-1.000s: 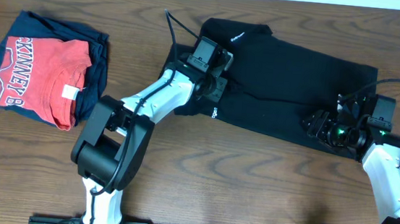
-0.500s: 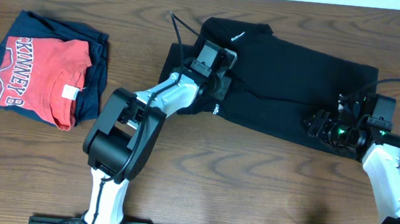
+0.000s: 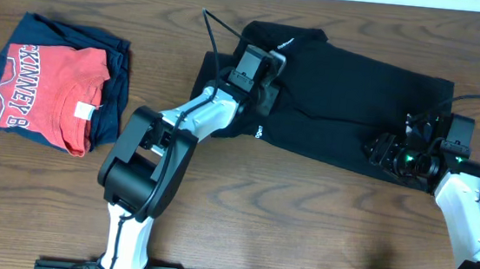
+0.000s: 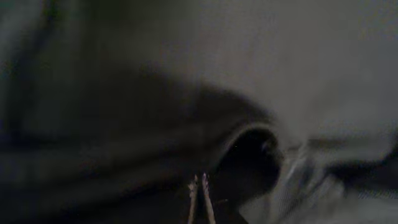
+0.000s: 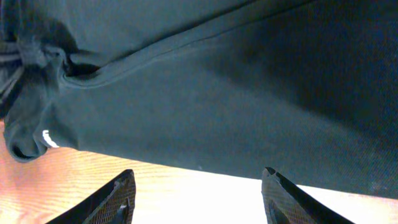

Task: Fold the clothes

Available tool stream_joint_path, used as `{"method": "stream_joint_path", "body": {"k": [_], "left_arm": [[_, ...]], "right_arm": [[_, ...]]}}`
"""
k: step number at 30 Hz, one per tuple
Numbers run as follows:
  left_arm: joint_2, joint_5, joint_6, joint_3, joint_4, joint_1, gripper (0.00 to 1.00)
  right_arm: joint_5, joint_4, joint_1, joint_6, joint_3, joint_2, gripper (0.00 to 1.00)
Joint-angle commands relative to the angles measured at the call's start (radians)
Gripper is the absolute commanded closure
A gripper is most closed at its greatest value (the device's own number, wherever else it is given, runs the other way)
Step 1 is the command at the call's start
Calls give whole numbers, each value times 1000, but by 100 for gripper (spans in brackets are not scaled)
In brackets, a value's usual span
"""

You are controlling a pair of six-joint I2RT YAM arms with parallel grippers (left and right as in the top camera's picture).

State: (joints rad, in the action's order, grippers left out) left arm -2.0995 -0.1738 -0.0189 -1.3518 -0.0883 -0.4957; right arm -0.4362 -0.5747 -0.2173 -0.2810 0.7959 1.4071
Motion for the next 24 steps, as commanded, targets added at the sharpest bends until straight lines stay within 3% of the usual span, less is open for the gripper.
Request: {"method": "stream_joint_path", "body": {"k": [1, 5, 9, 24], "left_arm": [[84, 55, 34, -20, -93, 3, 93], [142, 46, 24, -19, -233, -13, 94], [130, 48, 22, -5, -260, -32, 94], [-12, 48, 23, 4, -1, -29, 94]], "right_arm": [[3, -5, 9, -10, 12, -6, 37], [3, -1, 9, -10, 12, -6, 36], [3, 8, 9, -10, 12, -6, 36], [8, 13, 9, -11, 12, -6, 35]]}}
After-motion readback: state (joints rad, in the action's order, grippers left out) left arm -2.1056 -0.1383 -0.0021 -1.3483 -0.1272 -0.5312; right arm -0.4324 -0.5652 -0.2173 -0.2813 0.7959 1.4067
